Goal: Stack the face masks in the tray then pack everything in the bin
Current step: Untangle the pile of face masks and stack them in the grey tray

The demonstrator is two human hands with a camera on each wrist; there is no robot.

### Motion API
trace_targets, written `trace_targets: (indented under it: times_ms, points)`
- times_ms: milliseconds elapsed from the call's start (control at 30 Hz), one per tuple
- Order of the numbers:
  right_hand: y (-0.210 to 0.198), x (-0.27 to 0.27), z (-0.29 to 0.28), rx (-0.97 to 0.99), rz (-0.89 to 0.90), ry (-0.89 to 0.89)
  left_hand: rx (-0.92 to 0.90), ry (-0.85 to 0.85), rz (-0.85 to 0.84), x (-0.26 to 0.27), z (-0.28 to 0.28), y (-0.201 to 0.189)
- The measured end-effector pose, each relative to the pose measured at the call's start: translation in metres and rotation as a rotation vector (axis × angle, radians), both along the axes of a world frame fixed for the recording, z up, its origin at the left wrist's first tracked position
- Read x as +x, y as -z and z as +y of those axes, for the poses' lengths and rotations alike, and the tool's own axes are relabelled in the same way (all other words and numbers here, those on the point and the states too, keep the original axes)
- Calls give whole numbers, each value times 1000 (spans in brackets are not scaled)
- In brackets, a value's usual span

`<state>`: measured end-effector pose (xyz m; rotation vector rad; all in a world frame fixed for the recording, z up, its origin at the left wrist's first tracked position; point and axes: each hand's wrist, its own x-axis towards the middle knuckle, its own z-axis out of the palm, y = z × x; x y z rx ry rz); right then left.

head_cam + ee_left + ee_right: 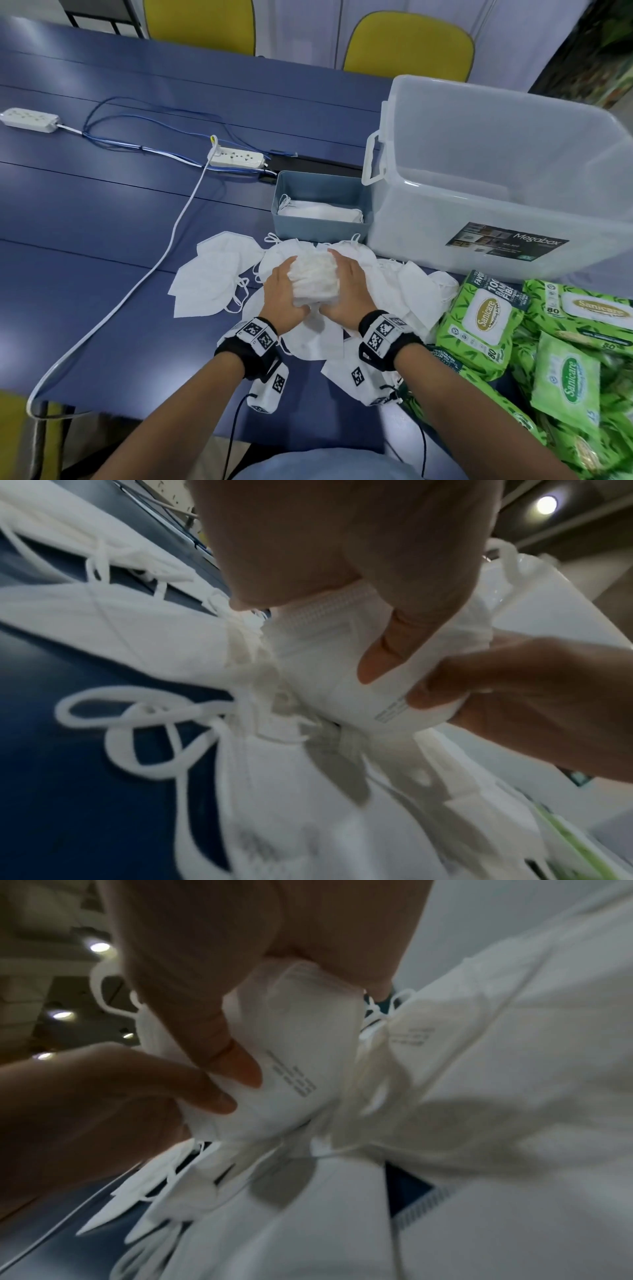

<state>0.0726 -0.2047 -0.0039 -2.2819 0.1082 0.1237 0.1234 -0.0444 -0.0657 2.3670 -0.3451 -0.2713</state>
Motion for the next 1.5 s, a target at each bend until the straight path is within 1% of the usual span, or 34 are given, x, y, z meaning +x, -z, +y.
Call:
trace_targets:
  times_ms: [33, 67, 133, 167, 233, 267, 333, 400, 467, 533, 633, 700, 767, 800, 867, 933, 1000, 1067, 1167, 1233, 1300, 1367, 1433, 1500]
  points:
    - [2, 0, -1, -77, 9, -57, 61, 20, -20, 1, -1, 3]
    - [1, 0, -1, -134, 24, -85, 80, 26, -51, 2, -1, 4]
    - [-2, 2, -3, -197, 35, -96, 82, 72, -120, 1, -1, 4]
    - [-4, 3, -1, -241, 25, -130, 82, 95, -152, 0, -3, 0]
    - [-6, 4, 5, -347, 15, -230, 43, 101, -204, -4, -6, -10]
    - [-7, 5, 6, -379, 0, -249, 8, 80, -202, -6, -7, -14]
    - [-11, 6, 9, -397, -64, -229, -50, 69, -232, -10, -7, -23]
    - [-13, 8, 12, -477, -105, -272, -25, 114, -259, -11, -7, -24]
    - [-17, 10, 20, -590, -74, -357, 47, 173, -227, -12, -9, -27]
    - [-19, 15, 25, -621, -50, -340, 5, 140, -141, -10, -6, -36]
    - [-22, 22, 17, -514, -35, -241, -89, -36, -106, 0, 19, -43]
    - [-25, 21, 9, -399, -62, -175, -56, -203, -78, 12, 44, -45]
    - [-32, 19, 1, -290, -102, -57, 80, -378, -35, 26, 71, -45]
    - [-37, 18, -3, -239, -112, 17, 171, -433, 14, 32, 84, -45]
    - [-48, 17, -11, -126, -119, 154, 326, -484, 140, 40, 108, -40]
    - [-55, 15, -19, 10, -115, 264, 384, -469, 250, 46, 124, -36]
    - [-57, 13, -26, 116, -121, 335, 383, -442, 297, 53, 131, -36]
    - [-55, 12, -30, 168, -124, 365, 441, -416, 306, 59, 133, -39]
    - [-49, 10, -30, 196, -117, 380, 561, -385, 319, 69, 136, -44]
    - [-44, 7, -30, 192, -112, 392, 516, -319, 290, 77, 139, -45]
    - [-42, 5, -30, 183, -109, 402, 388, -204, 267, 86, 142, -51]
    - [-40, 3, -30, 173, -99, 414, 309, -93, 233, 97, 146, -63]
    - [-40, 2, -30, 167, -95, 431, 300, -17, 191, 112, 147, -79]
    - [-40, 3, -29, 172, -84, 451, 336, 49, 154, 126, 143, -91]
